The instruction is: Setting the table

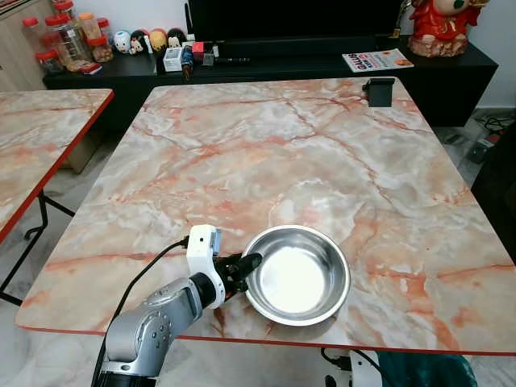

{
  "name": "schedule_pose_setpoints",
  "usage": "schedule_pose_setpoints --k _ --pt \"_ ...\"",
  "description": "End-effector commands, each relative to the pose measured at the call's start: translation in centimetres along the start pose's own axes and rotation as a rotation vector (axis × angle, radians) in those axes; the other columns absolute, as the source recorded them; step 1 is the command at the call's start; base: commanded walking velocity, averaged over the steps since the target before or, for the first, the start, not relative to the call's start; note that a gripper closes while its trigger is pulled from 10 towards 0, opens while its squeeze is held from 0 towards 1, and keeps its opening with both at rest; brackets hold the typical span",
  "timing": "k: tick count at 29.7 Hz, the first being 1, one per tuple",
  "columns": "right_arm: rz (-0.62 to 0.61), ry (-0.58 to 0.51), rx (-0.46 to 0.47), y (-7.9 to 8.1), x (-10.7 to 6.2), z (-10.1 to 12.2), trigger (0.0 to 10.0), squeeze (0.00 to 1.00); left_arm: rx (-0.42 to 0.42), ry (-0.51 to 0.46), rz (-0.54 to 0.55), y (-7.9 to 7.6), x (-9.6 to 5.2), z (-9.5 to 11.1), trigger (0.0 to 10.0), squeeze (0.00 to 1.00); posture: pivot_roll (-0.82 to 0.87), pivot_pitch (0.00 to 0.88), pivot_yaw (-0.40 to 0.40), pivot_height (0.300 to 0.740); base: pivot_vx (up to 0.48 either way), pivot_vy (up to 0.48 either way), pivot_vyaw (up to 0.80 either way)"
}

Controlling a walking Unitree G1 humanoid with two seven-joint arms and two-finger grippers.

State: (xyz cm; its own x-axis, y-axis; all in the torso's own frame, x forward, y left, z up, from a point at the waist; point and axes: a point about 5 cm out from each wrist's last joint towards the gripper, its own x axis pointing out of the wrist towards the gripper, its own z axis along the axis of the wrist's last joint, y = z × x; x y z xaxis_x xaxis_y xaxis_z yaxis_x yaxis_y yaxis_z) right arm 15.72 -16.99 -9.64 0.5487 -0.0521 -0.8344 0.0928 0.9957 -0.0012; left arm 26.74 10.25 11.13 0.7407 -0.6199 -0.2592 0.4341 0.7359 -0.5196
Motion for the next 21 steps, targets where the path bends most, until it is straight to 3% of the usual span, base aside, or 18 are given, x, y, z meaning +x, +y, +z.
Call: schedule_pose_setpoints --k 1,2,3,21 --pt "0.001 0.013 0.009 0.26 -0.05 -0.35 10.0 0.0 0.008 0.005 -0.003 -0.09 -0.13 0.04 10.0 0.0 0.08 0.068 0.074 0.74 0.0 0.0 0.0" --pt "0.001 0.013 0.009 0.29 -0.05 -0.34 10.0 0.0 0.009 0.006 -0.003 -0.11 -0.12 0.01 10.0 0.31 0.08 0.068 0.074 0.74 0.0 0.0 0.0" --pt "0.002 0.012 0.009 0.3 -0.05 -0.33 10.0 0.0 0.011 0.008 -0.006 -0.16 -0.11 -0.02 10.0 1.0 0.08 0.069 0.074 0.74 0.0 0.0 0.0" --pt "0.003 0.01 0.005 0.29 -0.01 -0.17 10.0 0.0 0.022 -0.016 -0.009 0.17 -0.72 0.86 10.0 1.0 0.09 0.059 0.071 0.74 0.0 0.0 0.0"
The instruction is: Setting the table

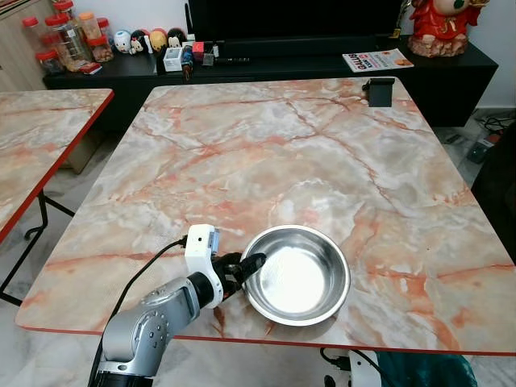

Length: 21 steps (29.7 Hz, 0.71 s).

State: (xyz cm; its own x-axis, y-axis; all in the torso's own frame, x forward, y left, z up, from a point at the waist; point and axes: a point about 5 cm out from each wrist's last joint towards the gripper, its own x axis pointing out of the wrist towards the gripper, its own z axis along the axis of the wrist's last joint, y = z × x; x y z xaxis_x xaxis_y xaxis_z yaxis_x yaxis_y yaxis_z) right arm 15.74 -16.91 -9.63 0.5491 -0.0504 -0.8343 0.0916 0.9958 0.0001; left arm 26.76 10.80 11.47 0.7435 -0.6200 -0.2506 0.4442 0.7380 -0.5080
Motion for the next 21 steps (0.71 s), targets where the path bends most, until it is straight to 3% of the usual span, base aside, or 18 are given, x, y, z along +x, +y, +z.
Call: schedule_pose_setpoints --k 1,17,18,21 --pt "0.002 0.009 0.006 0.2 0.0 -0.1 10.0 0.0 0.007 -0.009 -0.008 -0.1 -0.3 0.5 10.0 1.0 0.09 0.059 0.071 0.74 0.0 0.0 0.0" --pt "0.003 0.005 0.009 0.3 0.1 0.1 10.0 0.0 0.008 -0.087 0.003 0.6 -1.4 2.0 10.0 1.0 0.1 0.064 0.064 0.74 0.0 0.0 0.0" --pt "0.003 0.004 0.009 0.3 0.1 0.2 10.0 0.0 0.008 -0.125 0.011 0.9 -1.9 2.6 10.0 0.0 0.11 0.065 0.062 0.74 0.0 0.0 0.0" --pt "0.004 0.003 0.008 0.3 0.1 0.2 10.0 0.0 0.0 -0.161 0.019 1.3 -2.3 3.1 10.0 0.0 0.11 0.066 0.061 0.74 0.0 0.0 0.0"
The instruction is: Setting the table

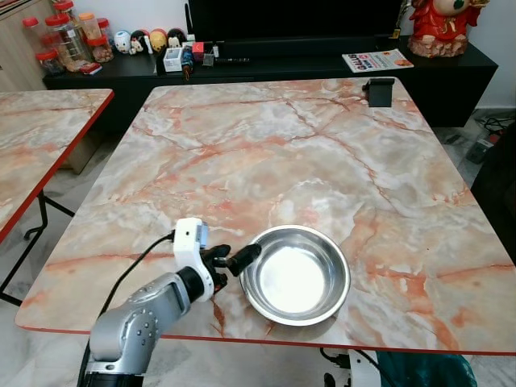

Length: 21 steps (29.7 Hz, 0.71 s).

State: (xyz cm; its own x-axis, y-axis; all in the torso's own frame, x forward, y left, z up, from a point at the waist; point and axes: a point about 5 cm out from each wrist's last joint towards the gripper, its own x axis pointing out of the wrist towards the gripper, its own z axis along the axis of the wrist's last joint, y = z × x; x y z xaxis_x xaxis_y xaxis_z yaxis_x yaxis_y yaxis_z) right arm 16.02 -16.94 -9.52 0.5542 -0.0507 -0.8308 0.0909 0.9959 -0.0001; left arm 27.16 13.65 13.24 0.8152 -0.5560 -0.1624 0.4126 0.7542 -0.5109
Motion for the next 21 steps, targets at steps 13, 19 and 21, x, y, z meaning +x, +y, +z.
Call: schedule_pose_setpoints --k 13,19,21 --pt "0.004 0.002 0.003 0.1 0.1 0.3 10.0 0.0 0.054 -0.377 0.149 3.9 -4.8 5.8 10.0 0.0 0.11 0.06 0.053 0.74 0.0 0.0 0.0" --pt "0.005 0.005 -0.008 -0.1 0.1 0.2 10.0 0.0 0.109 -0.519 0.56 9.9 -9.2 7.3 10.0 0.0 0.1 0.043 0.051 0.74 0.0 0.0 0.0" --pt "0.006 0.006 -0.013 -0.2 0.0 0.1 10.0 0.0 0.126 -0.563 0.657 11.0 -10.6 7.8 10.0 0.0 0.1 0.036 0.049 0.74 0.0 0.0 0.0"
